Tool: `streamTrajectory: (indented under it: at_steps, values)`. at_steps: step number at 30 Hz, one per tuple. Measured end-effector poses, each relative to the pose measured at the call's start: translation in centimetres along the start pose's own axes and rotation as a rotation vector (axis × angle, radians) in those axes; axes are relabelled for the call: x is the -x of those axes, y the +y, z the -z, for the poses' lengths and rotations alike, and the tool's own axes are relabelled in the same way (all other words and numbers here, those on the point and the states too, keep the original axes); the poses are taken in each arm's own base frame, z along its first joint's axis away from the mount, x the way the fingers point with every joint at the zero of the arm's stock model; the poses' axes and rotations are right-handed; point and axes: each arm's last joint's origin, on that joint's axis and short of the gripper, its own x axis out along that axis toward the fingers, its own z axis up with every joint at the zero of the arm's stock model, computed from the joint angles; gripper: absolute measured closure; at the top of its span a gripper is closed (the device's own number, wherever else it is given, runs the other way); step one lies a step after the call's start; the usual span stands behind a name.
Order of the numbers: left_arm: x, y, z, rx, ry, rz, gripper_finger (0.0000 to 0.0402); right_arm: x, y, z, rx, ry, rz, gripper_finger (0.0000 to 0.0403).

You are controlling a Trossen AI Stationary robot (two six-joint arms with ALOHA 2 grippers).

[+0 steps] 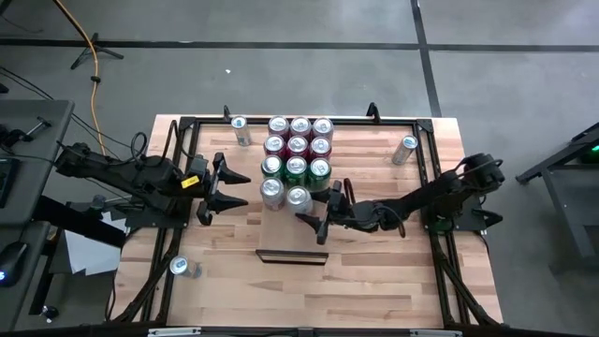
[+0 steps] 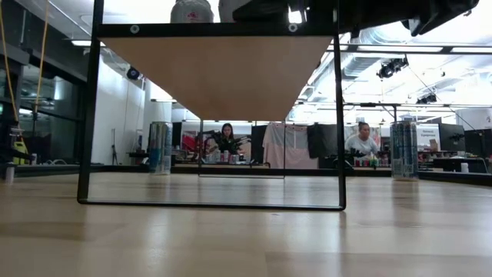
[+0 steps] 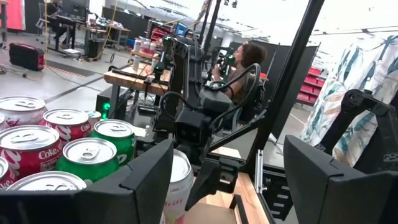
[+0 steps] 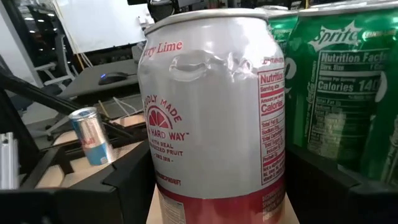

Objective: Place canned beverage on shelf
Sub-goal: Put the bottom left pink soda can on the shelf

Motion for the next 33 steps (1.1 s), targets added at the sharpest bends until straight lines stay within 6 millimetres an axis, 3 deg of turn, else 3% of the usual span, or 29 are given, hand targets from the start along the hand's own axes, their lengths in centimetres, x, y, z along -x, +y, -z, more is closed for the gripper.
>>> streamTrajectory:
  at_steps: [8,15,33]
  values:
    - [0.0,0.01,0.05,-0.001,0.005,-0.002,0.0172,-0.1,-0.13,0.11,0.009,0.009,0.005,0.0115]
    - [0.0,0.02,0.07,-0.002,0.007,-0.002,0.0172,-0.07,-0.08,0.14,-0.116,0.012,0.004,0.0092]
    - [0.0,0.02,0.07,-0.002,0.007,-0.002,0.0172,-0.2,-0.29,0.22,-0.065,0.019,-0.008,0.0085]
